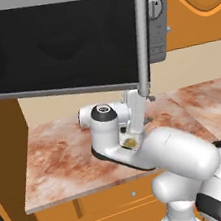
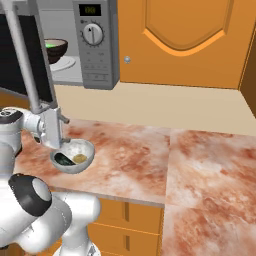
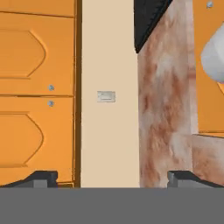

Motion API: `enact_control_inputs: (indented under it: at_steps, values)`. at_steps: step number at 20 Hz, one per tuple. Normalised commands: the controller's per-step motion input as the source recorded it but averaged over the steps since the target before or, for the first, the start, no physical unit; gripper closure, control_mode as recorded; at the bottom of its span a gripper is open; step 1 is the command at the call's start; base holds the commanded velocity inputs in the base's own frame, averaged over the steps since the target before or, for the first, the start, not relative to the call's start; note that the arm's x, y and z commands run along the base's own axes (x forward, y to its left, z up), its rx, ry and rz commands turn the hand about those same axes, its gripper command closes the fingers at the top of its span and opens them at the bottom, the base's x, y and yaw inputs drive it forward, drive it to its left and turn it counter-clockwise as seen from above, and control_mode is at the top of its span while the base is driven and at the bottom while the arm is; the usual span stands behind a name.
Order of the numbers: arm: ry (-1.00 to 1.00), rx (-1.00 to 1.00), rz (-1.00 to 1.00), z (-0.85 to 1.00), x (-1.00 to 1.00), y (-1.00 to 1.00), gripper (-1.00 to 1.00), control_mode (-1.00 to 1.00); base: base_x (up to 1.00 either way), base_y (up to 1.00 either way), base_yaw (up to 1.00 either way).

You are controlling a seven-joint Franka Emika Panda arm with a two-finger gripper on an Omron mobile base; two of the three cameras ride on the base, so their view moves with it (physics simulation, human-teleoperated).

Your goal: Place the bowl containing the squash and corn in the microwave. Close the microwave door and press the start button to microwave the meal.

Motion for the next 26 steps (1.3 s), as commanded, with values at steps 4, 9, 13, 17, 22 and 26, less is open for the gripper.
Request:
enact_control_inputs:
  at_steps: [4,9,13,17,22,26]
  values:
    - [0.61,0.0,-0.01,1.0,0.97,-0.99,-1.0,-1.0,0.0,0.0,0.0]
    - [0.65,0.0,-0.02,1.0,1.0,-0.87,-1.0,-1.0,0.0,0.0,0.0]
    - [0.65,0.0,-0.02,0.94,0.87,-0.78,-1.0,-1.0,0.0,0.0,0.0]
    - [0.38,0.0,0.0,-0.08,-0.4,-0.81,-1.0,-1.0,0.0,0.0,0.0]
    - [0.23,0.0,0.07,-0.3,-0.99,-0.72,-1.0,-1.0,0.0,0.0,0.0]
    - [0.04,0.02,0.25,0.1,-1.0,-0.46,-1.0,-1.0,0.0,0.0,0.0]
